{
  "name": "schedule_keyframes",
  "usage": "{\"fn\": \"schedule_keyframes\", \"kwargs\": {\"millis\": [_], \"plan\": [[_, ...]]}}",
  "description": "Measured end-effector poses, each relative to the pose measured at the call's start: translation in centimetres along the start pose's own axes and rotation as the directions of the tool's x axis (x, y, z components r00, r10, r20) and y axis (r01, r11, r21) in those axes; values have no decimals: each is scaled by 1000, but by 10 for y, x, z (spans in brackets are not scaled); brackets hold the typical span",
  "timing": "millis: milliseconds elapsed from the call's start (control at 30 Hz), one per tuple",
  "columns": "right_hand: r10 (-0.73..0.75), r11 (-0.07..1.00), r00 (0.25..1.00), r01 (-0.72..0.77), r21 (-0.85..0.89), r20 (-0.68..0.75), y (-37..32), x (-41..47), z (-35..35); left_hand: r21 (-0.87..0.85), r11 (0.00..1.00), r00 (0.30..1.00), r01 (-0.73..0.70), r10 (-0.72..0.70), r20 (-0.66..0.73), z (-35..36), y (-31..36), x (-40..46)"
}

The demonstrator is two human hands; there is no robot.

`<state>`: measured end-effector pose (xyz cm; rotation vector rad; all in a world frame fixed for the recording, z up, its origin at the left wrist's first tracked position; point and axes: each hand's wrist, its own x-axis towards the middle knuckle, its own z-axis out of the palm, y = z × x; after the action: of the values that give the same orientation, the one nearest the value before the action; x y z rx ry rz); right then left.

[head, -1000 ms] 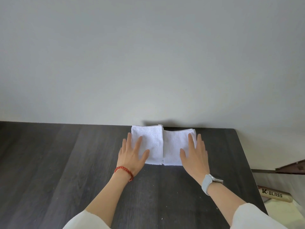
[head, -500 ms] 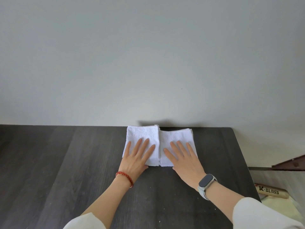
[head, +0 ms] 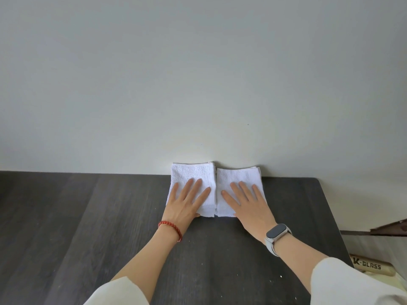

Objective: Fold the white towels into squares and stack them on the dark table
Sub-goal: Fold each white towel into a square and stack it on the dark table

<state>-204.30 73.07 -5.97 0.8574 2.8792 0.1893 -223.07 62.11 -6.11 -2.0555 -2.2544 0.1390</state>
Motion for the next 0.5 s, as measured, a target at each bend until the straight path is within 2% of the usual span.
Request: {"fn": "schedule_keyframes", "kwargs": {"millis": [100, 300, 500], "plan": [[6, 999, 1000, -6, 33, 2, 0, 4, -2, -9, 1000, 1000, -2, 2, -5, -1, 0, 0], [1, 999, 995, 5, 50, -104, -11, -9, -10, -28, 997, 993, -68, 65, -100, -7, 1, -8], [95, 990, 995, -97, 107, 26, -13, 2, -11, -168, 986, 997, 18, -4, 80, -15, 5, 14]]}}
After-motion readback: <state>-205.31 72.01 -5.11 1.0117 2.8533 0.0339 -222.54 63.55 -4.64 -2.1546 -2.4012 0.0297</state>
